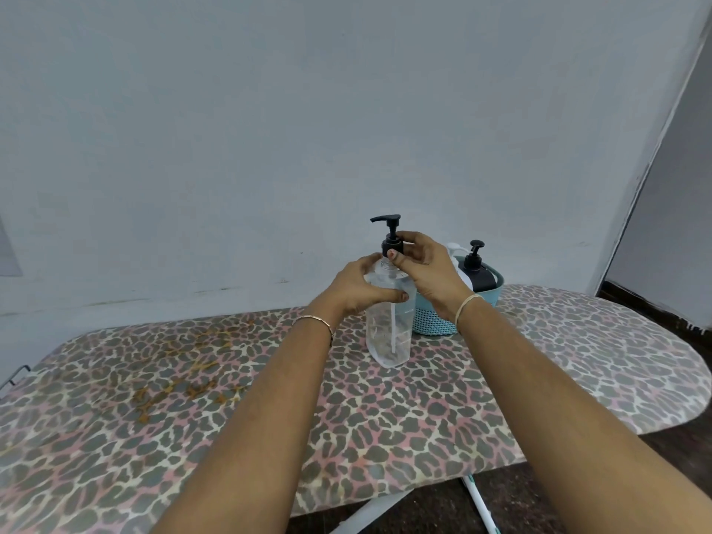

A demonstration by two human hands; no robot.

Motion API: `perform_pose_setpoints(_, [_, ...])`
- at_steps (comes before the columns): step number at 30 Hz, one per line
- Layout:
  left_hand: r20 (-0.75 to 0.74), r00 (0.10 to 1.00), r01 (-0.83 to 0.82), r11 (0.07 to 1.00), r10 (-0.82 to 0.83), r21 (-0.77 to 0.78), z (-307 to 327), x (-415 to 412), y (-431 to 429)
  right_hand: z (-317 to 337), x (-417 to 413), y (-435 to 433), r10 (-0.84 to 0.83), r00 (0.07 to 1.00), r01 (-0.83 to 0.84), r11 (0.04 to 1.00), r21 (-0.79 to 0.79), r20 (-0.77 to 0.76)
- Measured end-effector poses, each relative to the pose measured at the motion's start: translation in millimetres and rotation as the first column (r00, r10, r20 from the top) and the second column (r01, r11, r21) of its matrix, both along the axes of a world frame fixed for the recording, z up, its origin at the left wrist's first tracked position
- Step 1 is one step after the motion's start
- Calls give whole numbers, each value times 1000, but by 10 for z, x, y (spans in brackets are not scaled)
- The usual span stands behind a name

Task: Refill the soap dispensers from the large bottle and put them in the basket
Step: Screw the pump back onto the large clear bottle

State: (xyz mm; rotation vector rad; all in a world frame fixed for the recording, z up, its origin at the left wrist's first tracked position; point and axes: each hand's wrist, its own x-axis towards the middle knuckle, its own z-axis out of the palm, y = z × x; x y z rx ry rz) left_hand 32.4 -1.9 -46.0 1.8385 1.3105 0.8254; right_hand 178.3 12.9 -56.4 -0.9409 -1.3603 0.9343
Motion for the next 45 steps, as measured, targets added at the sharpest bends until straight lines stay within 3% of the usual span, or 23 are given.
perform_pose_setpoints(5, [0,999,54,997,-55,-56,47,-18,27,50,72,12,27,999,-27,1000,-3,45])
perform_pose_setpoints(10, [50,999,-10,1000,10,12,-48,49,61,77,17,-4,-191,971,180,979,91,141])
perform_pose_setpoints(13, [92,995,-45,999,43,20,-139,54,89,7,-30,7,-242,961,230,969,94,136])
perform_pose_setpoints(19, [123,991,-42,999,43,-10,-176,45,161,-34,-80,-61,-155,985,153,987,41,77])
perform_pose_setpoints(24, [145,989,-35,998,41,-44,-185,48,187,-65,-52,-33,-208,974,202,977,74,91])
perform_pose_setpoints(32, [149,987,-48,996,59,-71,-193,102,201,-103,-62,-42,-181,964,161,981,111,194])
perform_pose_setpoints(38, [142,988,-59,997,65,-47,-281,136,245,-175,-68,13,-242,966,233,967,101,91])
perform_pose_setpoints(42, [182,982,-45,998,54,-52,-333,118,288,-187,-115,117,-176,981,173,984,44,83])
perform_pose_setpoints(45, [189,979,-63,997,71,-46,-368,107,291,-158,-126,104,-195,981,194,981,-7,-17])
